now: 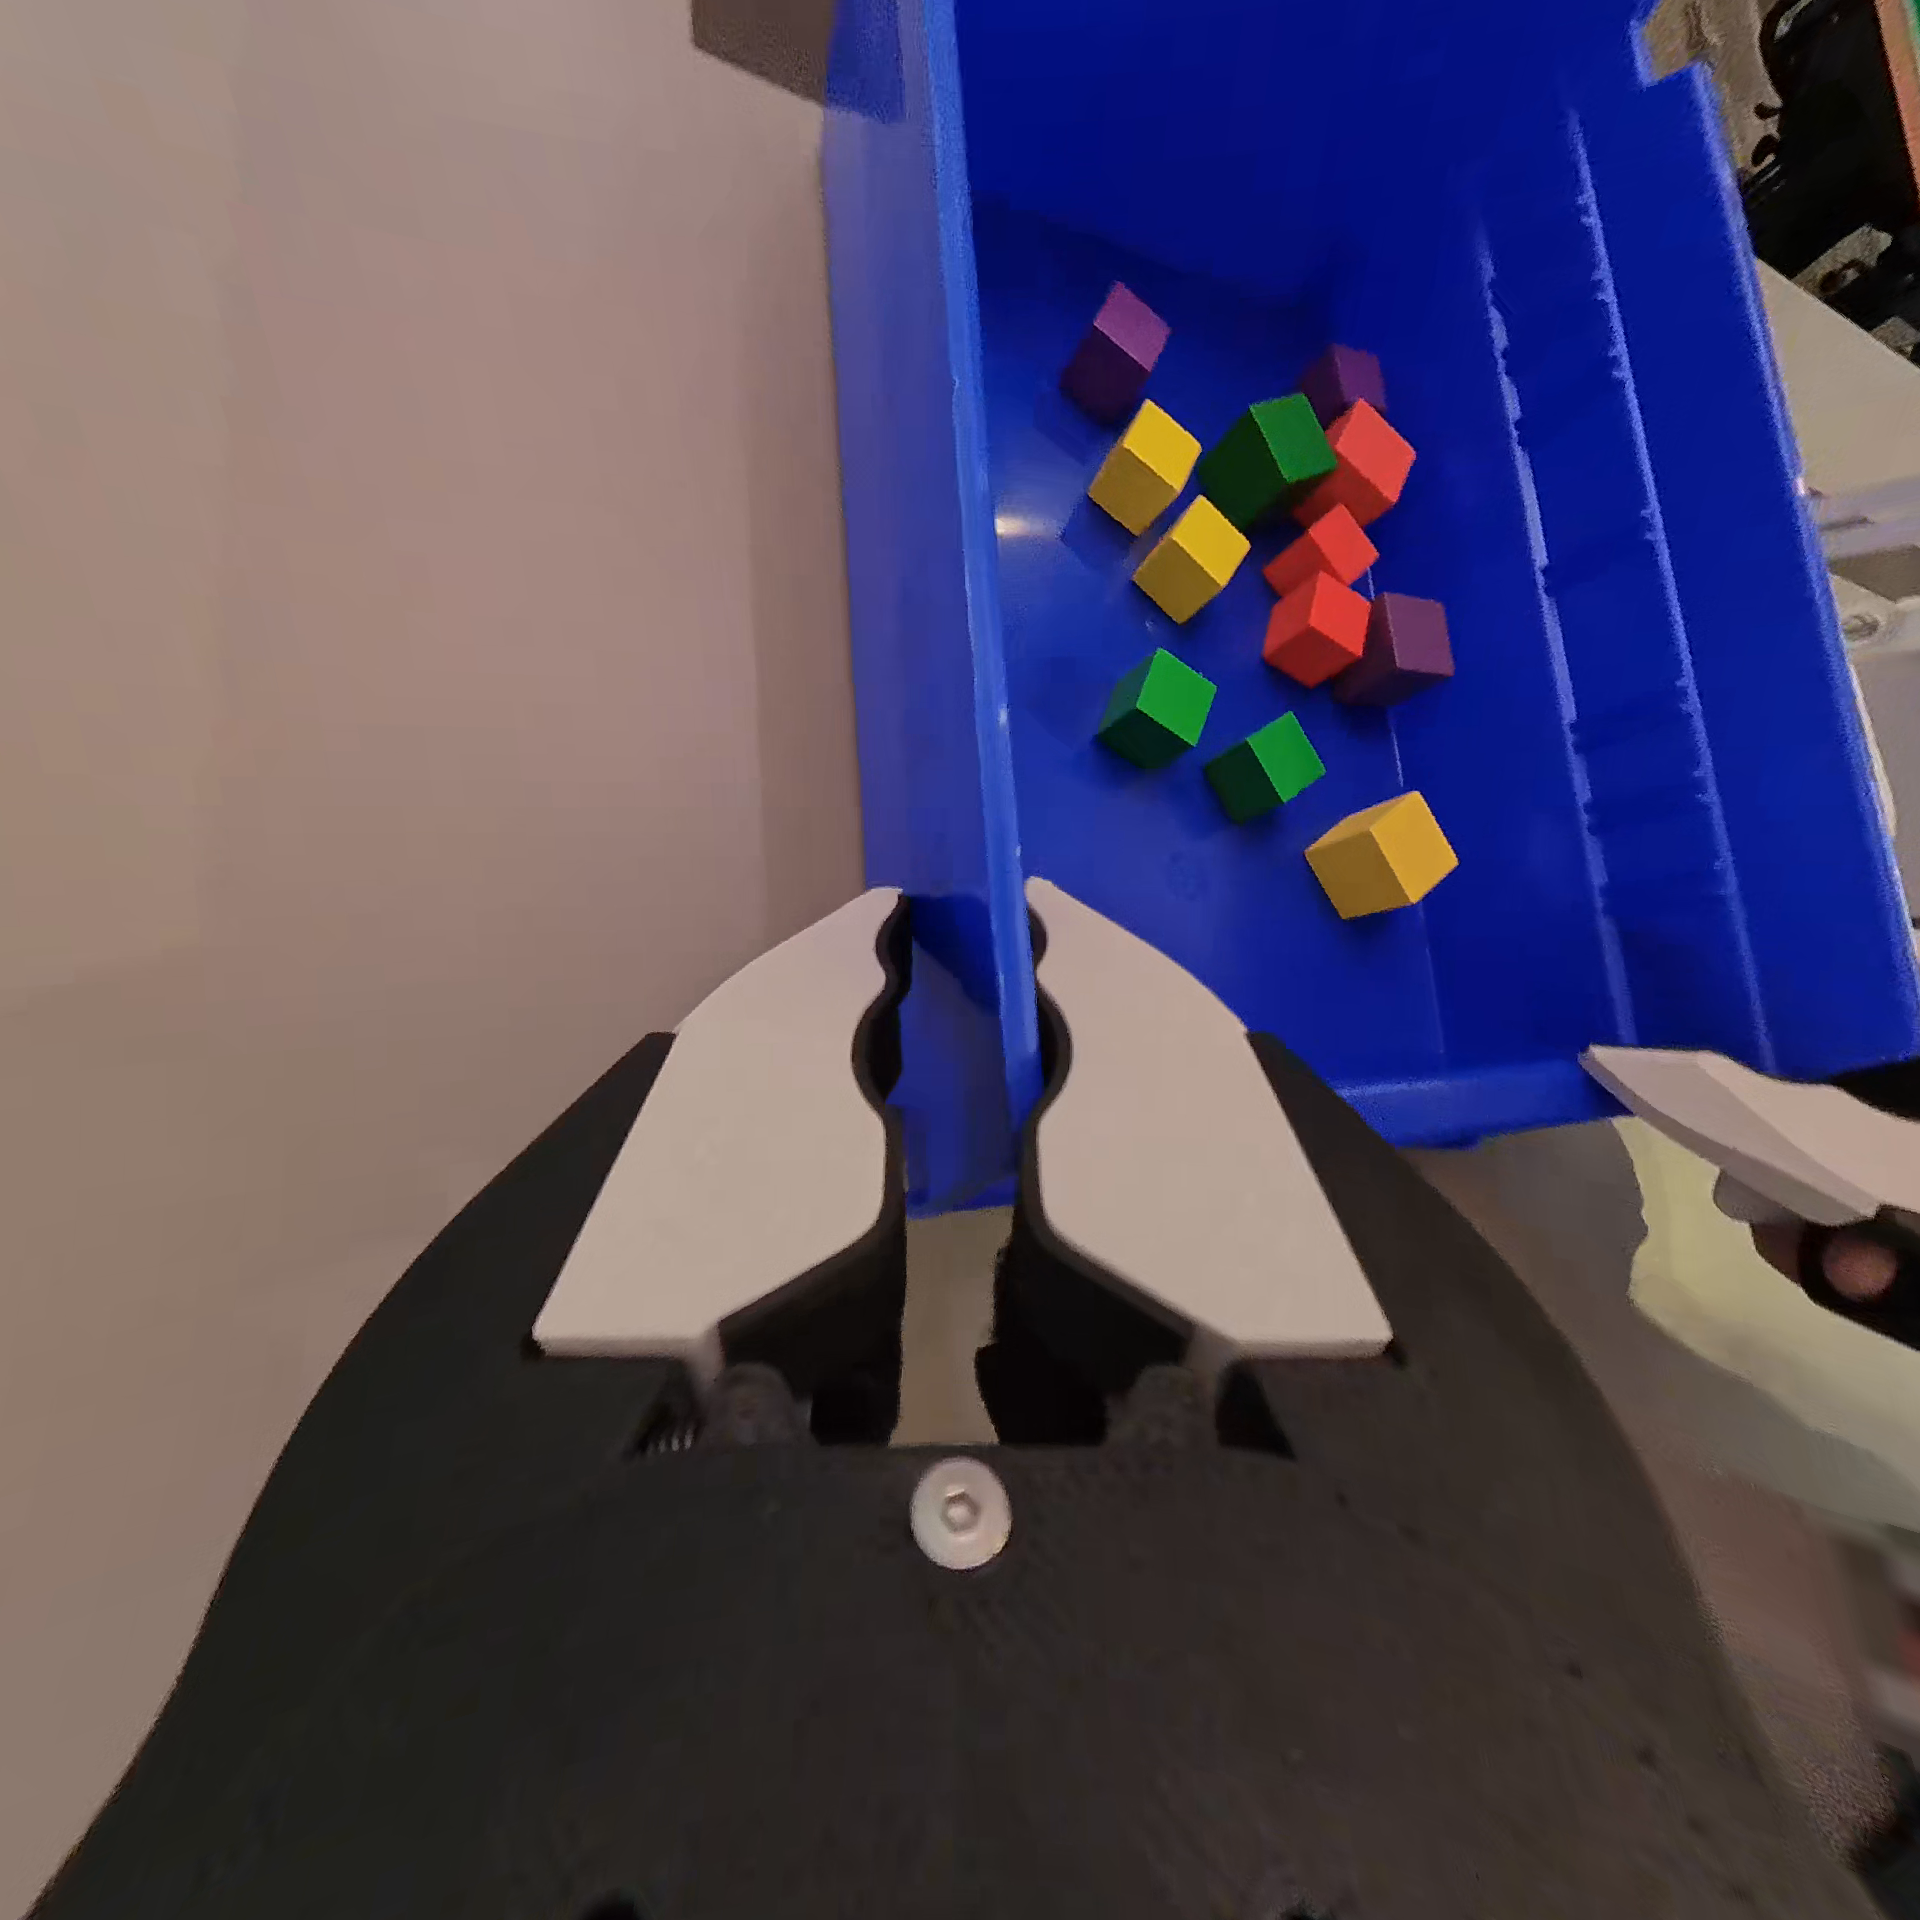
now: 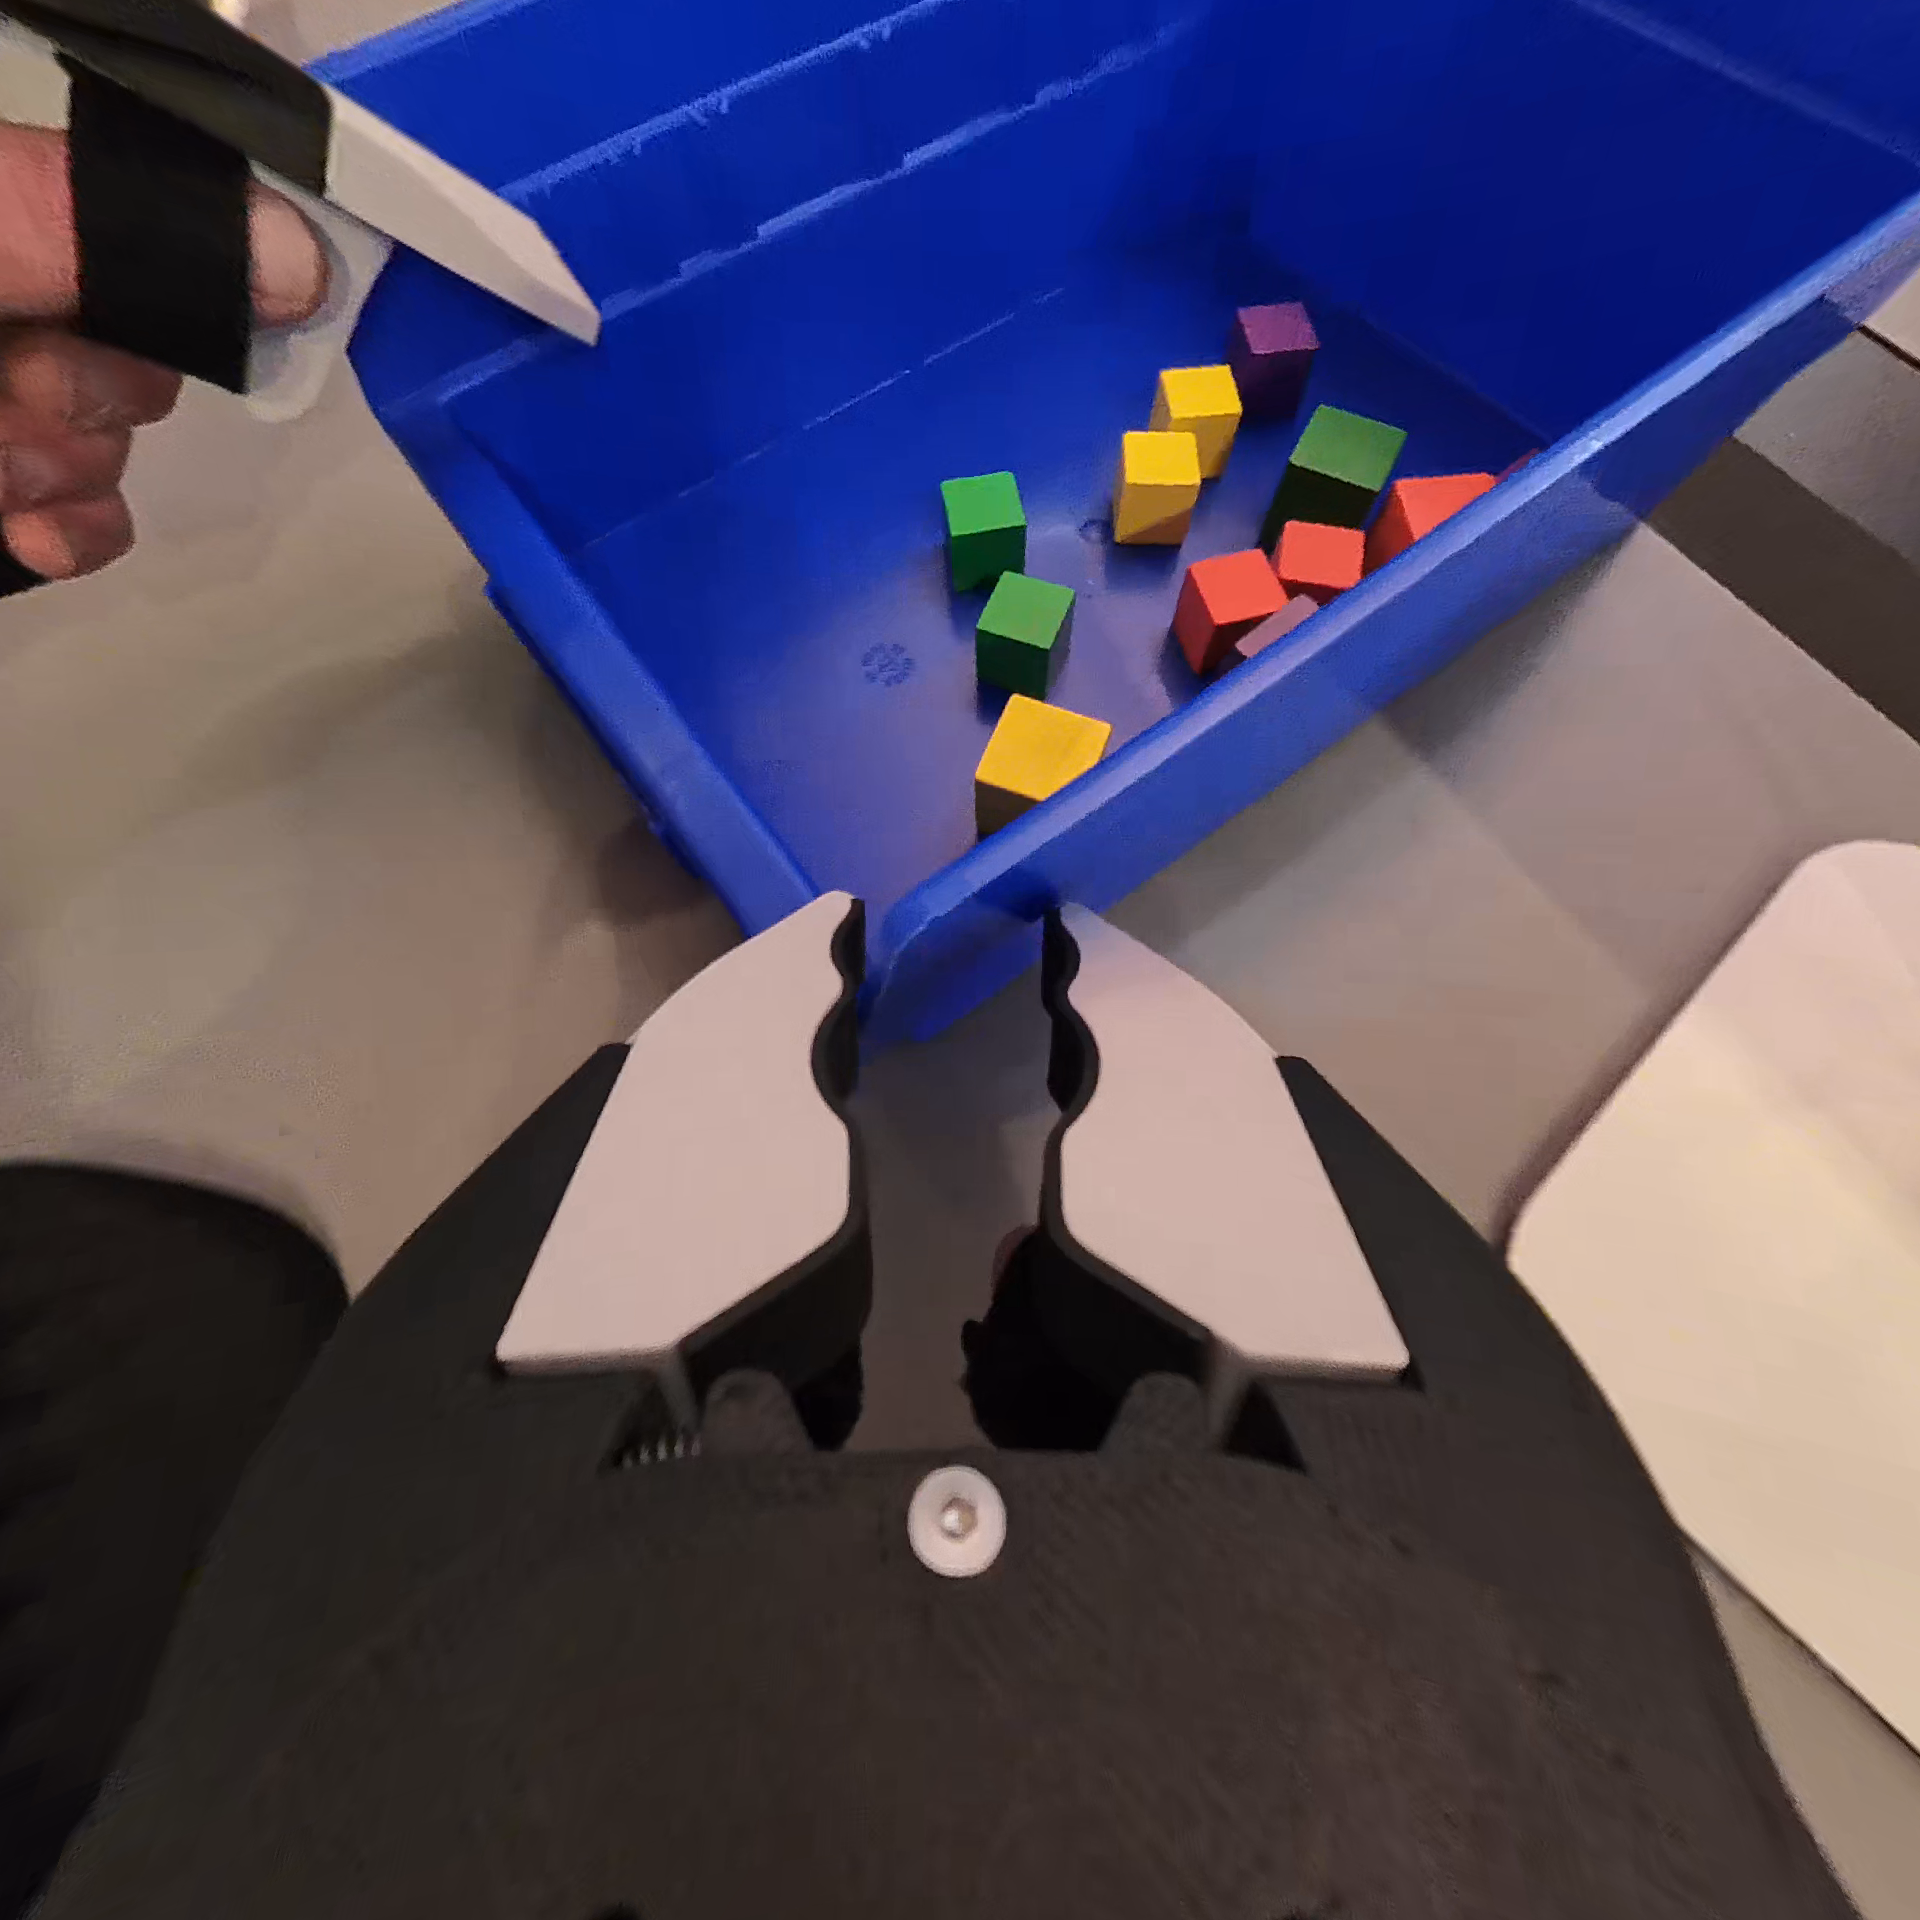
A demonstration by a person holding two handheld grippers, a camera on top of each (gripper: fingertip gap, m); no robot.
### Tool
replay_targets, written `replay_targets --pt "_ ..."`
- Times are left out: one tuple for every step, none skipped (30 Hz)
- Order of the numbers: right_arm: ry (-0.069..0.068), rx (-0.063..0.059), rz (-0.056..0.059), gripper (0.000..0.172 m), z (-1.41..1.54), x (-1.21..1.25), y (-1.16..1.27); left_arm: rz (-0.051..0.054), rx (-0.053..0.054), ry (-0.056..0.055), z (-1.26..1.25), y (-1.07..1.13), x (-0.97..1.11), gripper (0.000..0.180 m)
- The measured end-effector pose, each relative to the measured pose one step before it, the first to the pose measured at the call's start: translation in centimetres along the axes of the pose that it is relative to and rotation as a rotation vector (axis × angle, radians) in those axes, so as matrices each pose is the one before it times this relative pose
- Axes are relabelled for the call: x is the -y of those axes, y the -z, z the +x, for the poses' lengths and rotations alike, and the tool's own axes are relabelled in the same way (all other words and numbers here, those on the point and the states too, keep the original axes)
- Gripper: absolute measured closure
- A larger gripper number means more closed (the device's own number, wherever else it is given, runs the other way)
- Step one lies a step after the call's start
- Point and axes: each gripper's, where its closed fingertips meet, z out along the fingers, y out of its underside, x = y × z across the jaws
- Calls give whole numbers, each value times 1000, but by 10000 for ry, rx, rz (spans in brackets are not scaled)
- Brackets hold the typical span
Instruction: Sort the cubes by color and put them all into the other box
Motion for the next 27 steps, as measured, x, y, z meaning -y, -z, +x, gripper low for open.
replay_targets --pt "-15 -4 -7 138 -66 453 -598 13 5 -81 -663 -348 780 164" --pt "-112 7 -12 138 -22 446 -570 8 -3 -118 -608 -353 746 165" --pt "-197 74 -61 137 -82 381 -521 24 -16 -52 -557 -346 679 166" --pt "-99 45 -97 136 -103 330 -442 -10 -16 26 -480 -344 561 166" --pt "4 55 -91 135 -152 277 -402 -81 17 -7 -436 -344 385 165" --pt "5 30 -14 134 -146 257 -366 -65 55 -69 -415 -284 302 165" --pt "-2 9 64 134 -97 227 -301 57 23 -14 -350 -187 347 166" --pt "-6 50 44 133 -59 137 -196 90 -137 116 -111 -77 263 164" --pt "2 48 -26 133 75 41 -28 74 -220 165 58 134 154 163" --pt "-52 30 86 127 201 128 152 214 -95 63 31 478 246 163" --pt "-68 60 155 124 215 157 398 375 73 -35 18 723 370 160" --pt "-108 83 51 123 161 13 550 406 76 -137 216 867 433 160" --pt "-64 56 166 123 126 128 731 370 31 -325 566 894 478 159" --pt "-19 -29 258 123 183 175 849 298 142 -478 670 798 510 152" --pt "-4 -100 178 124 230 43 830 132 246 -536 611 546 393 144" --pt "17 -59 91 126 145 -80 792 -97 145 -531 723 208 179 139" --pt "3 44 28 126 -41 -196 725 -233 14 -507 814 -79 82 134" --pt "-5 75 27 127 -150 -229 712 -258 -32 -488 794 -279 108 132" --pt "-10 50 66 128 -169 -208 688 -195 -114 -514 862 -290 256 141" --pt "15 38 62 129 -205 -244 657 -58 115 -426 576 -44 463 150" --pt "80 16 18 130 -209 -328 587 110 327 -309 219 246 646 147" --pt "94 -50 48 130 -76 -335 543 97 254 -210 174 350 585 148" --pt "-4 -141 159 132 163 -248 492 39 39 -145 418 310 487 148" --pt "-52 -23 38 133 148 -367 283 51 -158 -78 693 210 467 148" --pt "-77 15 -159 134 193 -568 -46 57 -305 -16 924 26 448 149" --pt "-90 -134 -181 132 495 -474 -328 -87 -289 -26 824 -223 172 153" --pt "-9 -131 0 133 511 -94 -501 -284 -96 -106 369 -495 -188 155"
